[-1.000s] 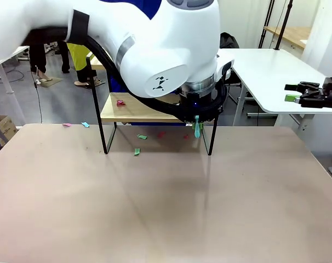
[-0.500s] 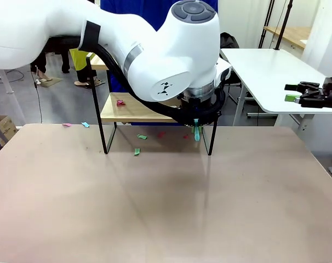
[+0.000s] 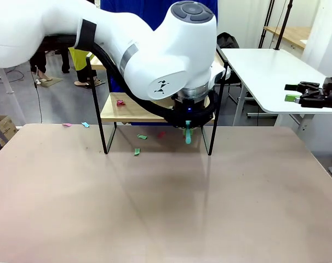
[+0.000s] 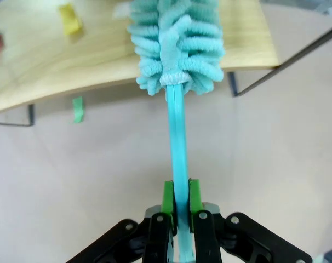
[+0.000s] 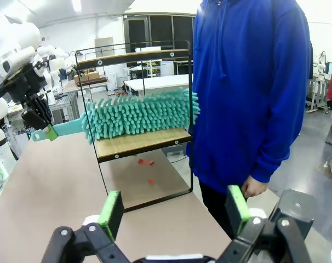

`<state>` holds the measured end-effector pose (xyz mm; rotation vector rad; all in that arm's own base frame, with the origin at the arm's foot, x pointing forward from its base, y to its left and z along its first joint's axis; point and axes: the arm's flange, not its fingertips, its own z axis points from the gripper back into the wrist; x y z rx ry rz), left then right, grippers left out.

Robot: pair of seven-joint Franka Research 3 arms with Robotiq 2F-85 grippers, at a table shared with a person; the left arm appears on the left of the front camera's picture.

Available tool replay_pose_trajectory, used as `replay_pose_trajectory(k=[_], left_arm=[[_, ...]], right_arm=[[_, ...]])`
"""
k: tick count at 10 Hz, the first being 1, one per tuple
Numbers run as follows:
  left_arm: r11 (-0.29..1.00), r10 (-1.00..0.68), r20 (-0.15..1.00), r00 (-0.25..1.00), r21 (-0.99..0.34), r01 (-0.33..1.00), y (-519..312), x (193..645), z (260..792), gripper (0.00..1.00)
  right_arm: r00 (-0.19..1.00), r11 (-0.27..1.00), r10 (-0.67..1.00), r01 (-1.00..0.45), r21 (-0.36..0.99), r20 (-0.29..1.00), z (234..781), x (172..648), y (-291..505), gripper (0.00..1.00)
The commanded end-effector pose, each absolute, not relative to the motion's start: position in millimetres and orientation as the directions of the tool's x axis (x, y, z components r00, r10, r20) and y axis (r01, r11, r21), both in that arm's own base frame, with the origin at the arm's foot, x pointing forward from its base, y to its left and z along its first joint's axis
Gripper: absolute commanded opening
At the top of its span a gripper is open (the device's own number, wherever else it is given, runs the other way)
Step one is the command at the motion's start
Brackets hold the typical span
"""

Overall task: Clean the shelf.
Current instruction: Clean the specific section of the Shelf indicated by the human with the Duster.

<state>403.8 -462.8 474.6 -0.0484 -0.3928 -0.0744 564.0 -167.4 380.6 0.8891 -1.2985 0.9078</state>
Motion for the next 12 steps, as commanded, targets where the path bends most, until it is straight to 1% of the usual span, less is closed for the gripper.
replay_pose_trajectory(k=[1, 4, 6, 8, 9, 10, 11, 12], left_arm=[[0.999, -0.05, 0.34, 0.939, 0.014, 0.048, -418.2, 389.5, 480.4, 0.13], [0.994, -0.028, 0.292, 0.956, 0.107, -0.004, -355.6, 372.7, 477.5, 0.13], [0.974, 0.016, 0.281, 0.959, 0.213, -0.079, -321.7, 363.2, 480.9, 0.13], [0.924, 0.068, 0.268, 0.961, 0.346, -0.162, -287.7, 358.5, 481.1, 0.13], [0.912, 0.073, 0.277, 0.958, 0.371, -0.176, -280.4, 357.5, 480.4, 0.13], [0.909, 0.051, 0.326, 0.944, 0.376, -0.179, -280.9, 354.0, 479.9, 0.13], [0.934, 0.024, 0.384, 0.923, 0.321, -0.157, -289.1, 352.1, 481.4, 0.13], [0.927, 0.053, 0.281, 0.958, 0.343, -0.152, -284.2, 359.0, 480.2, 0.13]], right_arm=[[0.064, 0.394, 0.057, -0.918, 0.037, 0.996, 384.0, 563.9, -165.8, 1.0], [0.064, 0.394, 0.057, -0.918, 0.037, 0.996, 384.0, 563.9, -165.8, 1.0], [0.064, 0.394, 0.057, -0.918, 0.037, 0.996, 384.0, 563.9, -165.8, 1.0], [0.064, 0.394, 0.057, -0.918, 0.037, 0.996, 384.0, 563.9, -165.8, 1.0], [0.064, 0.394, 0.057, -0.918, 0.037, 0.996, 384.0, 563.9, -165.8, 1.0], [0.064, 0.394, 0.057, -0.918, 0.037, 0.996, 384.0, 563.9, -165.8, 1.0], [0.064, 0.394, 0.057, -0.918, 0.037, 0.996, 384.0, 563.9, -165.8, 1.0], [0.064, 0.394, 0.057, -0.918, 0.037, 0.996, 384.0, 563.9, -165.8, 1.0]])
